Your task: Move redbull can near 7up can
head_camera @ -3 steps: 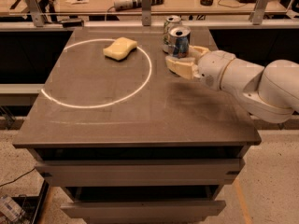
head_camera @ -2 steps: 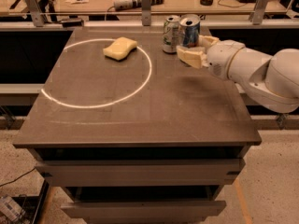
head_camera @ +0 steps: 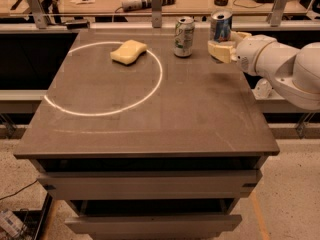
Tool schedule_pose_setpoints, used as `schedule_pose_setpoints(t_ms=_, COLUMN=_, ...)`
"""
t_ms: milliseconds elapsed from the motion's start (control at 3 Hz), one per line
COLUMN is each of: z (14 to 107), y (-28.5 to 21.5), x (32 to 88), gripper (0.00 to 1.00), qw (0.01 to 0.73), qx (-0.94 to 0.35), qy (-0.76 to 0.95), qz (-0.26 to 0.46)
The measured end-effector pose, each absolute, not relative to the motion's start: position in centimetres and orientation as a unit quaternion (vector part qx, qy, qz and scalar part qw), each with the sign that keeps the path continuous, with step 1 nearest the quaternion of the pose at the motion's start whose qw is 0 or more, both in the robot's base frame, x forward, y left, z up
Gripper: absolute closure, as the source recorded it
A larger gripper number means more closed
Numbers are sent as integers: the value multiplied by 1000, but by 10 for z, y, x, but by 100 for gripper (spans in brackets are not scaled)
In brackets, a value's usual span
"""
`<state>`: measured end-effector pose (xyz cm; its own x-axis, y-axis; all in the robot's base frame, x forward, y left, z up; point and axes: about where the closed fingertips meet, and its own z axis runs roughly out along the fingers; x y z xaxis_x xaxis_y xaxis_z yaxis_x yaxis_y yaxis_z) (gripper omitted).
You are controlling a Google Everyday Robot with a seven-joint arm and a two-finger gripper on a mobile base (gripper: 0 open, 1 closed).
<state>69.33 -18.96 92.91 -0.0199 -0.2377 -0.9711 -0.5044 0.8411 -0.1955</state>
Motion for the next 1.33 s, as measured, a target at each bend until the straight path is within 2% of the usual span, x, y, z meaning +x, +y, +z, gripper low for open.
schedule_pose_setpoints(t_ms=667, z=928, y=-195, x=701, gripper=100, qw=647, qx=-255, qy=714, qz=87)
schedule_pose_setpoints(t_ms=1333, z=921, y=-201, x=734, gripper=100, qw=638, qx=-205, qy=738, qz=86)
